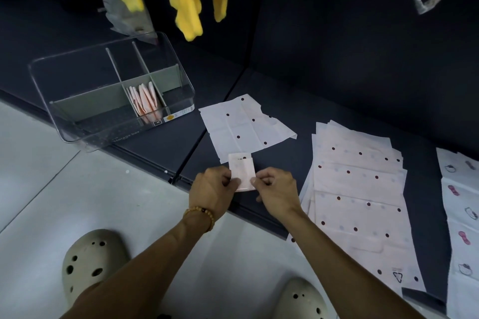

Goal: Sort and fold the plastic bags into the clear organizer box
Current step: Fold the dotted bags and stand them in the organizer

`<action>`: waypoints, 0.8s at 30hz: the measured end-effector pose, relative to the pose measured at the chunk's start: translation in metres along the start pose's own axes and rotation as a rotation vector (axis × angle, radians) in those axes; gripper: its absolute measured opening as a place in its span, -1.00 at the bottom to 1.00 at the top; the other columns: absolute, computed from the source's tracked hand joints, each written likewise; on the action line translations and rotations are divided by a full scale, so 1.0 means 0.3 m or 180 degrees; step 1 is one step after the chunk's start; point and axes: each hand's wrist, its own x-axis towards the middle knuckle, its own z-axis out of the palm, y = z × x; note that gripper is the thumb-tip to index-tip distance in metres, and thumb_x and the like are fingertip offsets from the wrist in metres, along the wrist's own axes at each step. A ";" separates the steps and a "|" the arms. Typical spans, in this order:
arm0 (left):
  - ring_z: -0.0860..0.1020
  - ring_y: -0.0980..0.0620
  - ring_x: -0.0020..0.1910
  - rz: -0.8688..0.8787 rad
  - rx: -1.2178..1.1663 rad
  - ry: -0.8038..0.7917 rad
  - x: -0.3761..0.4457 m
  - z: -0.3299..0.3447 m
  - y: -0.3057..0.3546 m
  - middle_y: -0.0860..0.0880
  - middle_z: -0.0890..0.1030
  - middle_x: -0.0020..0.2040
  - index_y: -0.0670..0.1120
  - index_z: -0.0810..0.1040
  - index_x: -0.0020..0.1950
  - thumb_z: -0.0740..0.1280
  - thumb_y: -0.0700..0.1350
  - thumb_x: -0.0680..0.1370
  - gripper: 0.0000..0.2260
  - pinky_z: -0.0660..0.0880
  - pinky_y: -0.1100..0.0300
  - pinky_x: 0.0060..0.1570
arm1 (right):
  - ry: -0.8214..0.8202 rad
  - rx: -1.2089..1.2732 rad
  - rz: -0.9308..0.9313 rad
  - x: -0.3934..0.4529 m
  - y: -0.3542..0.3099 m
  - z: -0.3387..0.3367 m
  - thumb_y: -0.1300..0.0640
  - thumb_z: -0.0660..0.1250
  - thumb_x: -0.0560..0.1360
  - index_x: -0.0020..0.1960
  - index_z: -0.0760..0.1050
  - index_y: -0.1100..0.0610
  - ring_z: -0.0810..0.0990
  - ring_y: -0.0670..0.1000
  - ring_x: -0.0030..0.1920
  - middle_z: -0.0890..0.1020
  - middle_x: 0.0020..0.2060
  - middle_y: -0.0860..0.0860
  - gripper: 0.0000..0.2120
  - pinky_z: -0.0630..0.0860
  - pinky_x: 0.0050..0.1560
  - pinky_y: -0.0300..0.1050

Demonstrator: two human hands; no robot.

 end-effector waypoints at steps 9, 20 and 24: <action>0.50 0.02 -0.13 0.0045 0.0778 0.0382 0.027 0.015 -0.008 0.02 0.54 -0.09 0.03 0.44 -0.05 0.41 0.08 0.44 -0.77 0.46 0.18 -0.22 | -0.0071 -0.0909 0.0106 0.052 -0.034 0.009 0.17 0.29 0.55 -0.13 0.52 0.03 0.62 0.02 -0.15 0.63 -0.16 -0.03 -0.89 0.59 -0.14 -0.10; 0.57 -0.15 -0.04 0.2120 0.1634 0.0049 0.029 0.013 -0.010 -0.13 0.59 0.09 -0.08 0.63 0.06 0.50 -0.17 0.38 -0.74 0.54 0.02 -0.14 | -0.0106 -0.1222 -0.0506 0.050 -0.016 -0.038 0.22 0.25 0.57 -0.13 0.50 0.09 0.60 0.02 -0.15 0.65 -0.16 -0.01 -0.87 0.55 -0.13 -0.12; 0.45 -0.12 0.16 0.1932 0.1738 -0.0226 0.031 0.053 -0.009 -0.11 0.46 0.25 -0.09 0.50 0.27 0.33 -0.10 0.54 -0.70 0.45 0.05 0.16 | 0.0422 -0.1251 -0.0627 0.027 0.004 -0.039 0.17 0.27 0.58 -0.02 0.54 0.17 0.59 0.04 -0.16 0.58 -0.04 0.05 -0.90 0.57 -0.05 -0.06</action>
